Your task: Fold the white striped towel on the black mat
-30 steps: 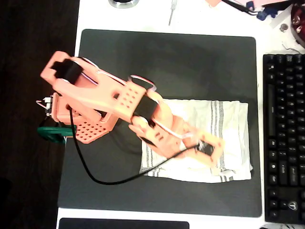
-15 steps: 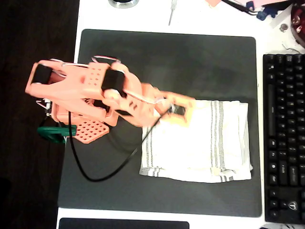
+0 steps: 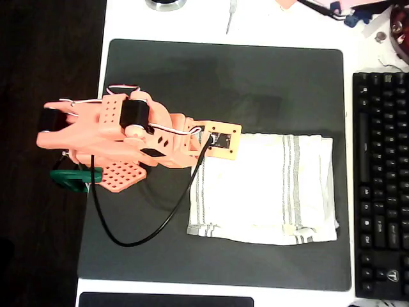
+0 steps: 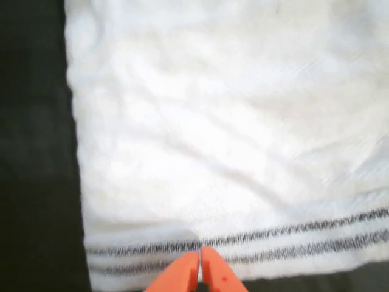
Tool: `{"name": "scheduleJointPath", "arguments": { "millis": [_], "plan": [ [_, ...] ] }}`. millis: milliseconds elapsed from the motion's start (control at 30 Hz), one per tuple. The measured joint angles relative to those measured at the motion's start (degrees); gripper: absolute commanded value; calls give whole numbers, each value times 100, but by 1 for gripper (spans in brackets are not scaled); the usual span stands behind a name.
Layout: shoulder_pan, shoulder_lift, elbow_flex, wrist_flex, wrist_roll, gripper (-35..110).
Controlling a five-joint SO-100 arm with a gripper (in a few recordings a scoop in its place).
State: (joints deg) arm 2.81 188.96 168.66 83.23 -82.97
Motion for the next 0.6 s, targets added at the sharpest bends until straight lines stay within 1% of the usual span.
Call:
{"name": "scheduleJointPath", "arguments": {
  "millis": [167,333,600],
  "plan": [
    [-255,202,343,-185,149,0],
    [-220,229,958,-439,229,0],
    [-255,229,1099,-483,264,0]
  ]
}}
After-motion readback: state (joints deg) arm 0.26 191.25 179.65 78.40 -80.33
